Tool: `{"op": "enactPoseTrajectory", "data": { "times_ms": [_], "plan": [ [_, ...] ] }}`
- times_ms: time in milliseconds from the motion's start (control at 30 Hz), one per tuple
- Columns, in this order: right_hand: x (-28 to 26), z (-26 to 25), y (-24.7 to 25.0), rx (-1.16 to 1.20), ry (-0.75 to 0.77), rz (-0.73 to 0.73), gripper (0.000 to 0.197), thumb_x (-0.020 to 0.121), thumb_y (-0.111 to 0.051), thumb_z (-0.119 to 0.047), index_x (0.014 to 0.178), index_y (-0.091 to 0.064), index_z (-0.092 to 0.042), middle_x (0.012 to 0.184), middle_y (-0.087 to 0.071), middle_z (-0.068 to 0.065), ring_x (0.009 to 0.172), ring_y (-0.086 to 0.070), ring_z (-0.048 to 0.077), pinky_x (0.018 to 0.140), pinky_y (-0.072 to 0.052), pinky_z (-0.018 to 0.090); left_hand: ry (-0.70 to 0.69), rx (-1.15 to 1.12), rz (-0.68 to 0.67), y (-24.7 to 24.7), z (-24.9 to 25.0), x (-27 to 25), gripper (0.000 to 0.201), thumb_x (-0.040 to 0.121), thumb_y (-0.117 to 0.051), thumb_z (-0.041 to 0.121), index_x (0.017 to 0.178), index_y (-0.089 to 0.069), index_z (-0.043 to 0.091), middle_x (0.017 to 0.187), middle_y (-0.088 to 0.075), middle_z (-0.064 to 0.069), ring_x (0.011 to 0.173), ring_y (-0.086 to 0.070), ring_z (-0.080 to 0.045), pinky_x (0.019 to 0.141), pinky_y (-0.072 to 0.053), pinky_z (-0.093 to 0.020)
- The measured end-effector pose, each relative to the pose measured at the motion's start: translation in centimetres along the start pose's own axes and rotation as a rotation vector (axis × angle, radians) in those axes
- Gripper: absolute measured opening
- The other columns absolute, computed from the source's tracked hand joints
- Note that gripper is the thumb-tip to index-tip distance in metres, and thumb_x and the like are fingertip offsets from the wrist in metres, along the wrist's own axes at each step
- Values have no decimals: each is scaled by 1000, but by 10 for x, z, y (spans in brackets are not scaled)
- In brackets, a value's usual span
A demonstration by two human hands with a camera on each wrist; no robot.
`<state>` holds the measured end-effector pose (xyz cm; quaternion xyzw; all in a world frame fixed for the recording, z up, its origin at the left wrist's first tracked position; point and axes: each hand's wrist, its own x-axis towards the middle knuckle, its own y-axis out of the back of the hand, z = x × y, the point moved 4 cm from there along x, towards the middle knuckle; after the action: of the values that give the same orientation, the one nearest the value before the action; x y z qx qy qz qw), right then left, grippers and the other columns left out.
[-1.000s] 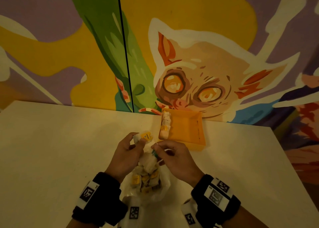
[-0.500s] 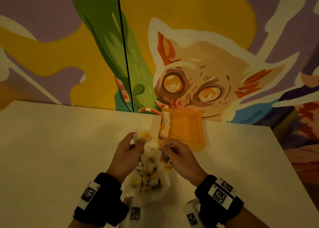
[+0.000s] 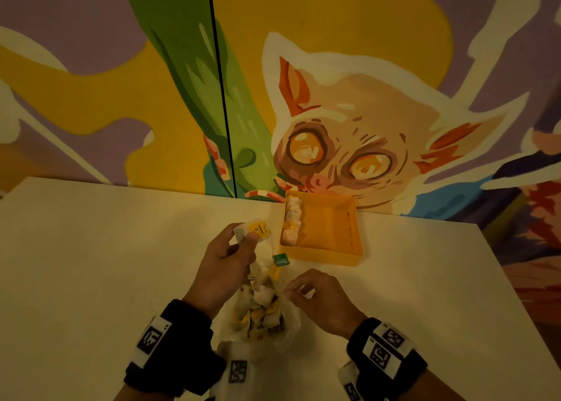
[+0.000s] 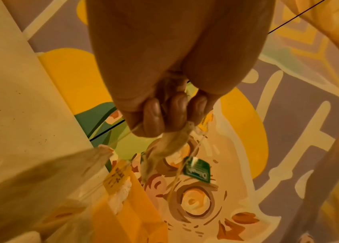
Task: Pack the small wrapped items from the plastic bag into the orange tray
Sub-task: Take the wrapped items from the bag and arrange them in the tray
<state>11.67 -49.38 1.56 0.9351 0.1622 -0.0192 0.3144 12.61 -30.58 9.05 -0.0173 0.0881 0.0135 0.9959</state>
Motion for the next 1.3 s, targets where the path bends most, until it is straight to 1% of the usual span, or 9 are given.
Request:
{"op": "enactPoseTrajectory", "data": {
  "times_ms": [133,267,367,633,800,933,1033,1167,1300],
  "plan": [
    [0,6,2,9,-54,-21,9,89,-68,-24,87,-71,-31,96,-65,-12,80,-58,-2,67,-42,5,-2,-32,0,1,4,-2,15,100,-49,20,108,-61,16,51,-37,10,44,-28,-6,43,-27,-21],
    [-2,10,1,1,-58,-22,26,88,-69,-23,76,-59,-44,97,-65,-9,80,-60,1,67,-43,7,-3,-47,1,1,7,-3,14,99,-50,19,107,-61,15,51,-37,9,46,-27,-8,45,-25,-24],
    [-5,9,2,39,-62,-44,23,91,-65,-22,78,-61,-40,88,-67,-15,79,-61,0,70,-44,12,-7,-46,-4,2,6,-3,15,100,-50,20,107,-61,15,52,-36,8,47,-26,-8,45,-25,-24],
    [-5,-28,19,549,-144,-38,12,100,-50,-21,96,-53,-10,76,-65,5,67,-59,22,51,-53,33,14,-29,2,2,-2,-4,14,99,-52,21,105,-63,14,53,-37,6,46,-27,-9,43,-27,-22],
    [-3,-48,26,781,-137,-45,10,99,-49,-15,99,-50,-6,80,-60,13,72,-65,31,61,-58,41,40,-22,-20,-2,-7,-6,14,98,-53,21,102,-60,9,53,-36,6,45,-25,-9,44,-26,-23],
    [-1,-56,28,790,-78,-44,7,97,-52,-7,102,-52,-3,76,-65,14,72,-68,31,64,-57,35,27,11,-12,-3,-13,-10,10,96,-57,20,92,-67,17,54,-37,3,47,-28,-11,45,-26,-24],
    [-1,-65,29,766,-59,-52,10,96,-53,-5,106,-53,-5,77,-68,12,67,-65,26,58,-52,31,-39,57,19,-6,-18,-15,14,94,-59,15,91,-73,16,51,-52,14,45,-42,-1,46,-35,-15],
    [2,-77,34,793,-43,-47,12,97,-52,-3,107,-53,-7,77,-68,13,63,-61,23,56,-49,29,-51,14,106,-6,-27,-17,17,92,-61,10,92,-76,18,67,-70,16,52,-55,7,49,-41,-7],
    [6,-87,40,889,-46,-48,15,97,-50,0,111,-52,-4,75,-69,12,61,-61,21,55,-49,29,-41,52,32,-10,-35,-21,24,92,-61,7,93,-76,26,83,-74,13,67,-64,2,58,-47,-13]
  ]
}}
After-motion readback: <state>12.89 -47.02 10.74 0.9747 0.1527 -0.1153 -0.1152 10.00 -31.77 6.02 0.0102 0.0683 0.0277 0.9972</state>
